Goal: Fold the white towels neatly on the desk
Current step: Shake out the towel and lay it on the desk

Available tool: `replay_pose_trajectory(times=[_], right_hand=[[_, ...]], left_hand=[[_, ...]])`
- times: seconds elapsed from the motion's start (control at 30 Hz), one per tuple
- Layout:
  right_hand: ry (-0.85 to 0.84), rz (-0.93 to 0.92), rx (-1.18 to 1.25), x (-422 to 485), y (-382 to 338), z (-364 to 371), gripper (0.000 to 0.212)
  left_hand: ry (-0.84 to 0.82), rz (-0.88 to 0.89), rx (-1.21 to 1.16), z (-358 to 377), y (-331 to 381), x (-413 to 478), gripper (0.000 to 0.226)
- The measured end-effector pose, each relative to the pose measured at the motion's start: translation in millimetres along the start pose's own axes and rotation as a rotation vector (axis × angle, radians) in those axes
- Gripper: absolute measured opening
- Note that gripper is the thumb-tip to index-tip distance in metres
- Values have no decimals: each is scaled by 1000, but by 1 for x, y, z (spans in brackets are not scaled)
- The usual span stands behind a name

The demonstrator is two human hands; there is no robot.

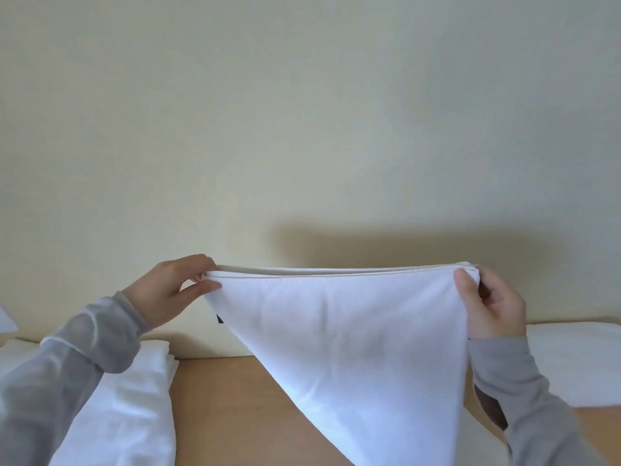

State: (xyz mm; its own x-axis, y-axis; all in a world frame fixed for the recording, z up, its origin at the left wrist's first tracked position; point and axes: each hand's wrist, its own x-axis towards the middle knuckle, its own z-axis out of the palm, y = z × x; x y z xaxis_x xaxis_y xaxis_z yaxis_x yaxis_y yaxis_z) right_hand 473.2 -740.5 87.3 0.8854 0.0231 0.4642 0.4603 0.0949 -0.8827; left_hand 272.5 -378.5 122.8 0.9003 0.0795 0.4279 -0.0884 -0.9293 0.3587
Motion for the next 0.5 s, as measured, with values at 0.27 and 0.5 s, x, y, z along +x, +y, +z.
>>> replay_pose_trajectory(times=[0.27, 0.5], right_hand=[[-67, -148, 106, 57, -81, -36, 35], [-55, -290, 163, 122, -165, -77, 30]], left_hand=[[199, 276, 334, -61, 93, 37, 33], [319, 374, 439, -129, 171, 76, 49]])
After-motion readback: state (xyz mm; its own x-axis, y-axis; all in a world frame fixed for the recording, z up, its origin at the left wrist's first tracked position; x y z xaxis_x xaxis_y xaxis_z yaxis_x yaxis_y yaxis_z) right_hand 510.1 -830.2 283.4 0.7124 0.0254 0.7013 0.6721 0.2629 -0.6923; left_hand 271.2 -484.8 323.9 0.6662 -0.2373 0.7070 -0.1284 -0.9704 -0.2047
